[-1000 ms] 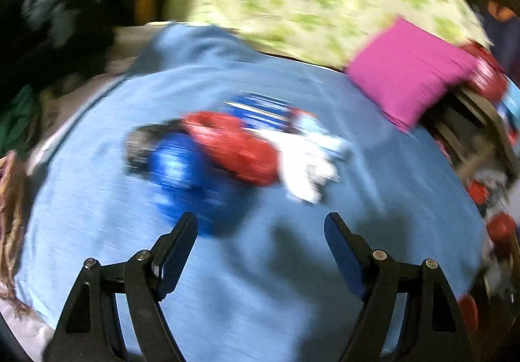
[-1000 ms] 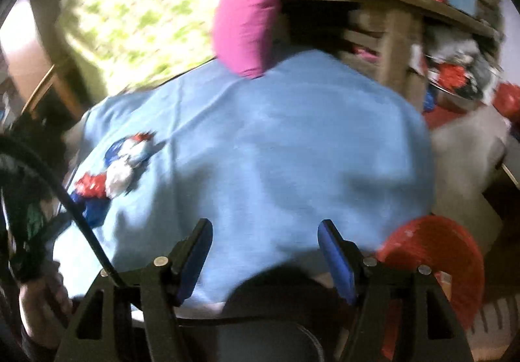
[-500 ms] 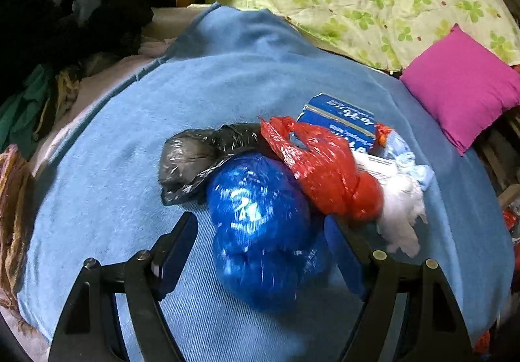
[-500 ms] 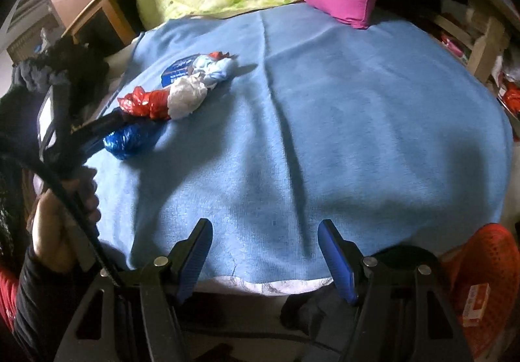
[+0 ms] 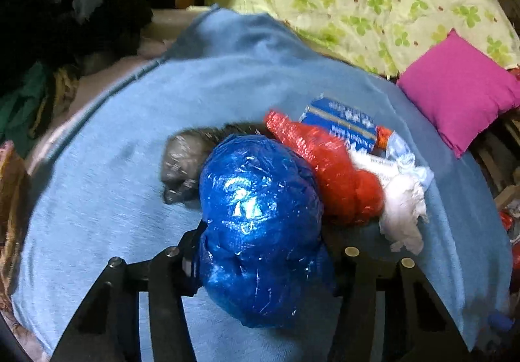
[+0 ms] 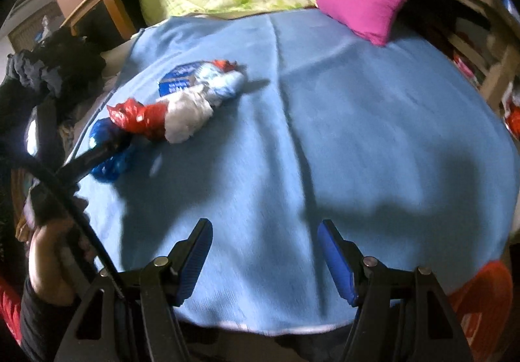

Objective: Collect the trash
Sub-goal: 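Return both tools to the trash pile on the blanket, then grasp the blue plastic bag with the left gripper while the right gripper grasps the white bag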

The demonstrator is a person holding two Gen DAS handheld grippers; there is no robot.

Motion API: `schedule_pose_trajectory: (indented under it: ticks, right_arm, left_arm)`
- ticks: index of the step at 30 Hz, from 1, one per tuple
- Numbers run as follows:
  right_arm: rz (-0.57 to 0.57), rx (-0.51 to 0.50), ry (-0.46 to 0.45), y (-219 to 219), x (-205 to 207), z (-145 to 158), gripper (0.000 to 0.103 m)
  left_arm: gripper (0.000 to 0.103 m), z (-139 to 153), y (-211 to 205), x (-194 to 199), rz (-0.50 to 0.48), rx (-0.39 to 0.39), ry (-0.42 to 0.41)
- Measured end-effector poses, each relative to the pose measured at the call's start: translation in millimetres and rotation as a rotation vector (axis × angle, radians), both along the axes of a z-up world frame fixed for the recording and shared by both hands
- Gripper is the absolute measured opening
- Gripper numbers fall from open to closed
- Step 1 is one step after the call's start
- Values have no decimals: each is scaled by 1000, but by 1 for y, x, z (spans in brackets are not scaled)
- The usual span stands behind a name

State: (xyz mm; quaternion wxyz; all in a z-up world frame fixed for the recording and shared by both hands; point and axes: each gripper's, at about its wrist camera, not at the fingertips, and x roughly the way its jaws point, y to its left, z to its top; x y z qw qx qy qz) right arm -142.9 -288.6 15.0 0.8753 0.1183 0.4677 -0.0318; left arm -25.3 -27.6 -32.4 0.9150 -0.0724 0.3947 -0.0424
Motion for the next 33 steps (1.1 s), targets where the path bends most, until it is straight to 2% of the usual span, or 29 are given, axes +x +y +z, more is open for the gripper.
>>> schedule_pose_trajectory:
  ticks: [5, 9, 12, 17, 23, 24, 26, 27, 29, 33]
  right_arm:
    - [64, -4, -54, 20, 40, 5, 71]
    - [89, 22, -73, 32, 81, -1, 71]
    - [71, 58, -73, 37, 110, -7, 71]
    - [84, 47, -58, 51, 144, -18, 71]
    - [101, 87, -25, 58, 165, -37, 70]
    - [116, 100, -22, 60, 168, -41, 68]
    - [139, 105, -1, 63, 171, -48, 43]
    - [136, 105, -8, 63, 170, -50, 39]
    - [130, 122, -20, 60, 166, -48, 34]
    - [124, 103, -34, 55, 152, -41, 33]
  left_arm:
    - [56, 15, 14, -9, 63, 6, -76]
    - [56, 19, 26, -7, 110, -4, -96]
    - [56, 18, 29, -5, 121, -9, -93]
    - [56, 11, 25, 2, 120, -30, -48]
    - [56, 9, 19, 3, 108, -32, -42]
    - [56, 8, 19, 4, 106, -30, -38]
    - [56, 7, 19, 4, 103, -30, -34]
    - [56, 7, 18, 4, 102, -30, -35]
    - [56, 7, 17, 4, 103, -23, -39]
    - [56, 7, 15, 2, 104, -12, -43]
